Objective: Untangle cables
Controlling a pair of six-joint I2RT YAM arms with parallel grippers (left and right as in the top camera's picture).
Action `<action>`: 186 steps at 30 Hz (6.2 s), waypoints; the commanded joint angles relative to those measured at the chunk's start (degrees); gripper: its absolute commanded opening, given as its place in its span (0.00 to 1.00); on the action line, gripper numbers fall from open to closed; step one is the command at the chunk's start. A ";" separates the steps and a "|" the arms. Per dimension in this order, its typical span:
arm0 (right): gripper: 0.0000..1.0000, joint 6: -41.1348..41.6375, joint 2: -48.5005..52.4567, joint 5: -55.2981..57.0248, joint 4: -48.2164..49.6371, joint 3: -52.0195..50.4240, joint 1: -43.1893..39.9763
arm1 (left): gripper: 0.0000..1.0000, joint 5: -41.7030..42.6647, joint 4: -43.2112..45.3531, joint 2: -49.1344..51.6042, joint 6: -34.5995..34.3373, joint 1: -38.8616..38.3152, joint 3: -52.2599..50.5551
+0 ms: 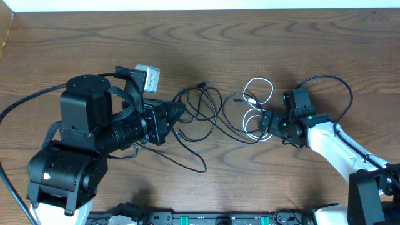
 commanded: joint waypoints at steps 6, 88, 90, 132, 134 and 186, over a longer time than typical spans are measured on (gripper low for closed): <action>0.99 0.48 -0.33 0.68 -0.07 -0.31 0.11 | 0.08 -0.48 -0.15 0.00 -0.33 -0.17 0.72; 0.01 -6.10 -3.08 -4.15 -13.18 16.00 -0.42 | 0.08 -0.50 -0.39 3.87 -0.55 -0.17 0.72; 0.01 -6.54 -6.86 -0.50 -17.66 21.94 -0.87 | 0.08 -0.52 -0.42 3.87 -0.55 -0.17 0.72; 0.01 -3.13 -16.02 52.52 -21.27 40.85 -16.79 | 0.08 -46.58 -16.79 8.96 -24.52 47.58 0.72; 0.01 -3.13 -15.61 52.50 -21.29 40.85 -17.86 | 0.08 -45.83 -17.07 10.19 -24.50 48.96 0.72; 0.99 -27.39 6.69 -9.86 -22.10 24.50 10.19 | 0.08 -10.84 -17.94 15.15 7.72 15.65 -0.31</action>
